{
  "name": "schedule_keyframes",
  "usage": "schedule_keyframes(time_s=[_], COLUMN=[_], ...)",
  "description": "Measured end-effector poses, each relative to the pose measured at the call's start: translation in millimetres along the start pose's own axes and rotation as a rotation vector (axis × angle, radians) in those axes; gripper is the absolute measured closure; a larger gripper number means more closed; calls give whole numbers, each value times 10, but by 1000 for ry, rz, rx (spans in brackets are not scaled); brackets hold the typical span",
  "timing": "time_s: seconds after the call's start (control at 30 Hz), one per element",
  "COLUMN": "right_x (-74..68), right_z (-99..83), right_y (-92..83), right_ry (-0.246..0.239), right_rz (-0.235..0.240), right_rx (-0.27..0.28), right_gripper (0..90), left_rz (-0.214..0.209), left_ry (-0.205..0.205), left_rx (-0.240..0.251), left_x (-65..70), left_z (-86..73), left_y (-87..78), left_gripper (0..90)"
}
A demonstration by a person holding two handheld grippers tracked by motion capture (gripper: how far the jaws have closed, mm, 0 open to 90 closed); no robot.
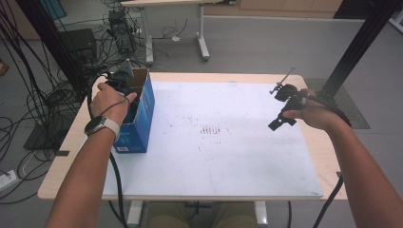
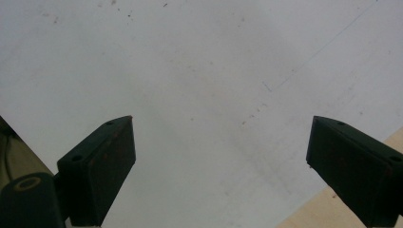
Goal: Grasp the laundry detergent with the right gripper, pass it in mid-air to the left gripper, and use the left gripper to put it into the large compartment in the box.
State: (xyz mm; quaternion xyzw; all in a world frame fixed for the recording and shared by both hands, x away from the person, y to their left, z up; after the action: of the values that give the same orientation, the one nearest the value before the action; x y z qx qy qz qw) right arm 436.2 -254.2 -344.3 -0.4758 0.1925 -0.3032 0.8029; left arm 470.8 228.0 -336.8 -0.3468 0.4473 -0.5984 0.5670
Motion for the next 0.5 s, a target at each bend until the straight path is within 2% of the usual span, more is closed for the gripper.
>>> schedule_keyframes(time_s=[0.5], right_x=[-5], right_z=[0], right_y=[-8], right_ry=[-1], right_rz=[-3], right_rx=[-1], right_gripper=[91], left_rz=[1], left_ry=[-2], left_rx=[3], left_x=[5], left_z=[-3], left_y=[0], left_gripper=[370])
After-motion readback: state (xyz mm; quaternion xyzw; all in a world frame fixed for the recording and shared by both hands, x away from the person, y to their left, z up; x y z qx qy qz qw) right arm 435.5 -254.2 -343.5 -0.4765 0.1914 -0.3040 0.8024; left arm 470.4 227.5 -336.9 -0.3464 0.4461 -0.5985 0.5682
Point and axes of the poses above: each handheld gripper's, and its own axes: y roughly forward along the jaws, z roughly out of its top, x roughly to its right, the point moved 6 cm from there along y, roughly forward along the jaws, and after that the axes turned 13 degrees about x, right-handed, at the moved point
